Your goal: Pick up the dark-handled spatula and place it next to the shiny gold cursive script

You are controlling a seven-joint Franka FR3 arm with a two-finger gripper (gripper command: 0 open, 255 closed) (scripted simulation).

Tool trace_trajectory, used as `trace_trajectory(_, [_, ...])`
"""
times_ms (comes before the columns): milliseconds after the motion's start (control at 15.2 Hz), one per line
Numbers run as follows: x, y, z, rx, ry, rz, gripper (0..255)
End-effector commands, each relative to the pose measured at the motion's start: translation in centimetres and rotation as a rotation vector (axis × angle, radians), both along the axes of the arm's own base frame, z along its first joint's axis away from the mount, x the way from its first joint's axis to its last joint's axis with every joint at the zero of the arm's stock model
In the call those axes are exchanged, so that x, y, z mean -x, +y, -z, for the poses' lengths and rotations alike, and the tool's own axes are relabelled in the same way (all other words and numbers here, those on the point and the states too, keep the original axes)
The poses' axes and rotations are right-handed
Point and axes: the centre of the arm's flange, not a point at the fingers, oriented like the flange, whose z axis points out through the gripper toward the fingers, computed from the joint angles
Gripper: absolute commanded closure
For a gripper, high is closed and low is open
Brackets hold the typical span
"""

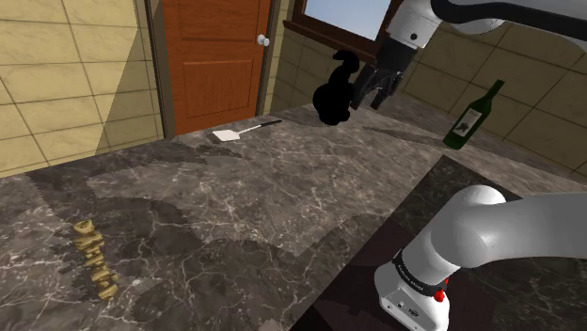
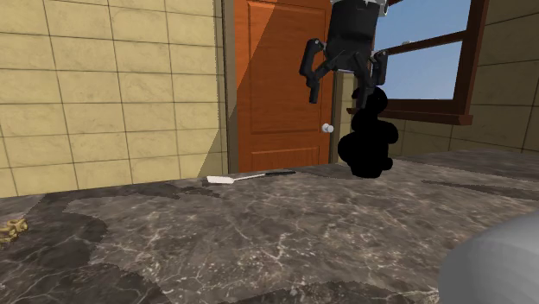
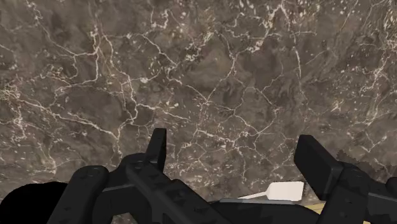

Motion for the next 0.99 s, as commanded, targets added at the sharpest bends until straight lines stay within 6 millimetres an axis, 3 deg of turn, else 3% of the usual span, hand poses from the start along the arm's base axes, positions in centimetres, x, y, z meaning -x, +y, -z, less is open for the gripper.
trace_trajectory(0, [0.0,0.0,0.0,0.000,0.000,0.000,0])
trace_trajectory(462, [-5.9,6.7,3.7,0.016,0.020,0.315,0])
trace_trajectory(924, [-13.4,11.1,7.6,0.032,0.041,0.631,0])
